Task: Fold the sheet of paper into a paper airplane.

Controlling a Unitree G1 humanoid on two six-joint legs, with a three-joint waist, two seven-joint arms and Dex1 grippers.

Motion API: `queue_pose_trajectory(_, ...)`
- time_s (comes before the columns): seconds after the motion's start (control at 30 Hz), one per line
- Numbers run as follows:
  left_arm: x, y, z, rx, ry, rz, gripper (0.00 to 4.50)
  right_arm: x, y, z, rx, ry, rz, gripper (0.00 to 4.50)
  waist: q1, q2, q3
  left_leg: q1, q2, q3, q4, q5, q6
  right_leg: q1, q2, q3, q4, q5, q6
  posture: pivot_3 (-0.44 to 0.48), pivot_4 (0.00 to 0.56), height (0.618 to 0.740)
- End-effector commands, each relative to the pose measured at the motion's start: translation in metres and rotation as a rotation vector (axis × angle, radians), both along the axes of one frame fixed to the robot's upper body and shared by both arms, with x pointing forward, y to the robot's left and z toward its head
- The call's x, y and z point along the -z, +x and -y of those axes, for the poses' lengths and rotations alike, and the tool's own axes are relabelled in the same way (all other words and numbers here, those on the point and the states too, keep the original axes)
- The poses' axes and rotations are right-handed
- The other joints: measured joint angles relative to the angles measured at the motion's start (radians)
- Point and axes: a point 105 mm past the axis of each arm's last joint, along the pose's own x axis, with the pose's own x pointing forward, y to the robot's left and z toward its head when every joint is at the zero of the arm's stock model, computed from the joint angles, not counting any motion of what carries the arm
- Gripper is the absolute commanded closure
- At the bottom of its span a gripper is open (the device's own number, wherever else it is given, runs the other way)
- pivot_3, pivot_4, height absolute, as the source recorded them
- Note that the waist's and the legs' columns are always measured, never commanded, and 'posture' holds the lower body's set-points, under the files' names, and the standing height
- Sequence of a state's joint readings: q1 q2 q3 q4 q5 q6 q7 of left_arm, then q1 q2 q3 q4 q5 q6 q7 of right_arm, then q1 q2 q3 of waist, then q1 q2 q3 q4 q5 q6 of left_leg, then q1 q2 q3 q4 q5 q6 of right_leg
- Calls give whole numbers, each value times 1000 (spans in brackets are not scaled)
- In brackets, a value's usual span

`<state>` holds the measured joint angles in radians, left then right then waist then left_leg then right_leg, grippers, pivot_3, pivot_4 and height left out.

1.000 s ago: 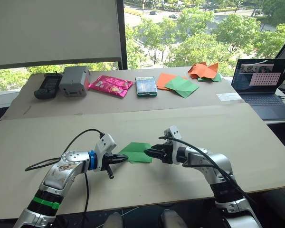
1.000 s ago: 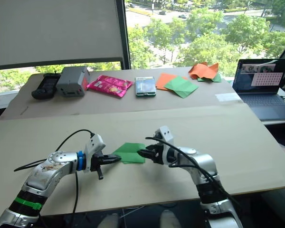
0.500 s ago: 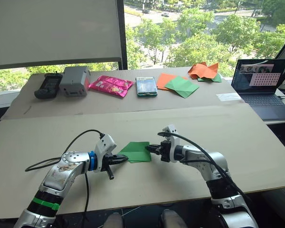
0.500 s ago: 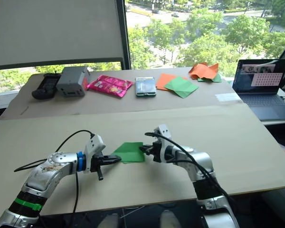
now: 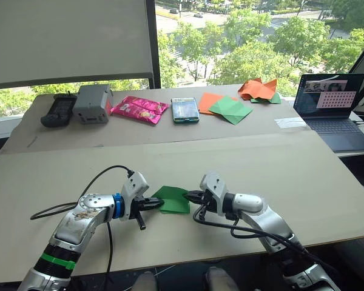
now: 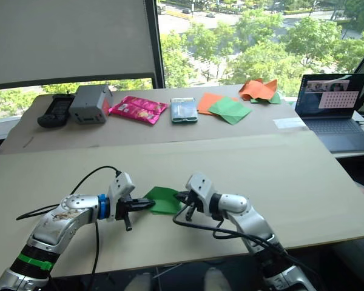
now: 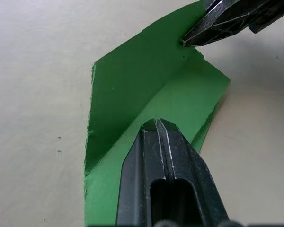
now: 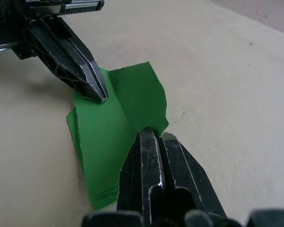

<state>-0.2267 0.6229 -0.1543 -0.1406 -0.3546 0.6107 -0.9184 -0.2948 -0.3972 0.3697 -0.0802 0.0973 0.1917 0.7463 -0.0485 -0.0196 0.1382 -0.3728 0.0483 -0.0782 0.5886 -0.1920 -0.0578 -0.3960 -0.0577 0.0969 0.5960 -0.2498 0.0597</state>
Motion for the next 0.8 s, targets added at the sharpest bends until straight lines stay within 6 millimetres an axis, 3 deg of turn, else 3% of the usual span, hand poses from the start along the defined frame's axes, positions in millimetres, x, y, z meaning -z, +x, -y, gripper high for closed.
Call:
queue_pose_trajectory(0.03,-8,0,-1,6,3,36,4500,-15,-9,-6,-101,-31,224,4473,1,0,0,0,0,0,0,-1,-1,0,0,0,0,0,0,0,150,721)
queue_pose_trajectory(0.2,-8,-1,-5,2,6,31,4500,6,-21,-5,-244,-241,418,4473,5,-1,0,0,0,0,1,-3,-5,0,0,0,-1,0,0,0,150,721)
queue_pose_trajectory(0.3,-13,-3,-10,-11,9,35,4500,20,-20,-3,-279,-340,447,4473,3,-1,0,0,0,0,1,-2,-4,0,0,0,0,0,0,0,150,721)
queue_pose_trajectory(0.63,-47,6,-42,-103,-17,90,4500,30,-16,1,-291,-410,480,4473,3,-2,0,3,0,0,1,-2,-4,2,0,0,0,0,0,0,150,721)
queue_pose_trajectory(0.8,-49,10,-18,-50,-56,101,4500,32,-16,2,-295,-424,474,4473,5,-2,0,4,0,0,1,-2,-4,4,0,0,0,0,0,0,150,721)
